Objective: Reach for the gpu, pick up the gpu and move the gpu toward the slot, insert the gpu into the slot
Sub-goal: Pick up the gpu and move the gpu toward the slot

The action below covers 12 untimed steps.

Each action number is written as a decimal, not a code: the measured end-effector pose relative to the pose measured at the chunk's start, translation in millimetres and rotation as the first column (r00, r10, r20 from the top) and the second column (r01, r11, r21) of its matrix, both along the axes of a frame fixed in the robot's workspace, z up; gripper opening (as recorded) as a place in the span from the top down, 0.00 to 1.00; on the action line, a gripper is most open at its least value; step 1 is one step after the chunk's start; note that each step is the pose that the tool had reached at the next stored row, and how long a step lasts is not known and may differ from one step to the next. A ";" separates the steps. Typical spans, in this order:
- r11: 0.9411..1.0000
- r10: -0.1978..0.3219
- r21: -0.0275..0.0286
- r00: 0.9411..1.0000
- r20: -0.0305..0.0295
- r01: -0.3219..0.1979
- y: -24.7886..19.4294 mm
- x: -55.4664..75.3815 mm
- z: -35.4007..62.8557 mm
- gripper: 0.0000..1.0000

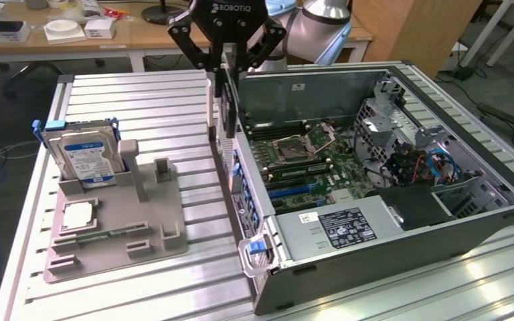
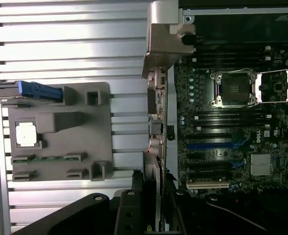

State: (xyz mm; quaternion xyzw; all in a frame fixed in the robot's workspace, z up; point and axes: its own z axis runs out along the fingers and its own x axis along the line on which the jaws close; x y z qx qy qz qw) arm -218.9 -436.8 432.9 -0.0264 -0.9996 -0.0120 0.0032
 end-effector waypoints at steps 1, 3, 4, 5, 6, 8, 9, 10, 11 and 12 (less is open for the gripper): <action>1.000 0.000 0.000 1.000 0.000 0.000 0.0 2.1 0.1 0.74; 1.000 0.003 0.001 1.000 0.000 -0.003 0.2 6.0 0.0 0.74; 1.000 0.006 0.001 1.000 0.000 -0.006 0.3 7.7 0.0 0.74; 1.000 0.008 0.002 1.000 0.000 -0.008 0.3 9.5 0.1 0.74; 1.000 0.010 0.002 1.000 0.000 -0.010 0.4 11.5 0.1 0.74; 1.000 0.015 0.003 1.000 0.000 -0.015 0.4 15.4 0.1 0.74; 1.000 0.019 0.004 1.000 0.000 -0.019 0.4 17.6 0.1 0.74; 1.000 0.021 0.004 1.000 0.000 -0.021 0.3 19.5 0.1 0.74; 1.000 0.024 0.004 1.000 0.000 -0.024 0.4 21.5 0.1 0.74; 1.000 0.026 0.004 1.000 0.000 -0.026 0.4 23.6 0.1 0.74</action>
